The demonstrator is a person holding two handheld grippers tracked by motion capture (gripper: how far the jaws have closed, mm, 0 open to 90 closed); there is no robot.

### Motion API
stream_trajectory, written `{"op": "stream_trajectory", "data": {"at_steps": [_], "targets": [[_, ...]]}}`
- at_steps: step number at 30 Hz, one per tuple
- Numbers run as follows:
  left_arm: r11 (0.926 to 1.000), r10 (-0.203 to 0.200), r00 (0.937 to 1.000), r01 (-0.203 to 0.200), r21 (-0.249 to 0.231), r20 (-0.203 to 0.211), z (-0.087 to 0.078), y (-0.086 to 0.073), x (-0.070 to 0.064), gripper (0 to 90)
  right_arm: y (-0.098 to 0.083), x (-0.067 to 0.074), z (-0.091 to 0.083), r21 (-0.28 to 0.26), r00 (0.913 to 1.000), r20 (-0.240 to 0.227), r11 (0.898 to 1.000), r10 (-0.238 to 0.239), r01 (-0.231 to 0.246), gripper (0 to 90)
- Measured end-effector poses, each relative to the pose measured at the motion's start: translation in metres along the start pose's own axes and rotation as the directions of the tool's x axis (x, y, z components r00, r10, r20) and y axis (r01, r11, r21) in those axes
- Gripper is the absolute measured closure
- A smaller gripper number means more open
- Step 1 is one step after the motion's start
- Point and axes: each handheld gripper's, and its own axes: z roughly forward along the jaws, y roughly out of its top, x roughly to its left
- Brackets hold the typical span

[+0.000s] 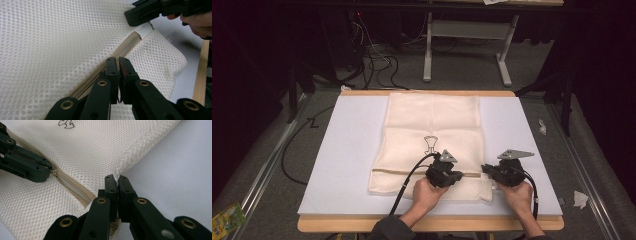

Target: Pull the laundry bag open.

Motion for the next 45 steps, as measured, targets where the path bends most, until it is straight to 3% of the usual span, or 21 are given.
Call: {"op": "stream_trajectory", "data": {"at_steps": [24, 28, 45], "targets": [[0.9998, -0.002, 0.9999, 0.002, -0.02, -0.01, -0.012, -0.005, 0.006, 87.1, 0.0, -0.001, 0.001, -0.004, 1.0, 0.001, 1.0, 0.003, -0.003, 88.7], [0.9992, -0.029, 0.9995, 0.029, -0.03, -0.011, -0.016, -0.009, 0.011, 87.1, 0.0, -0.002, 0.002, 0.0, 1.0, 0.004, 1.0, 0.004, -0.004, 88.7], [0.9981, -0.05, 0.9984, 0.049, -0.038, -0.027, -0.03, -0.017, 0.022, 87.1, 0.001, -0.004, 0.002, 0.002, 0.9999, 0.013, 1.0, 0.011, -0.011, 88.7]]}}
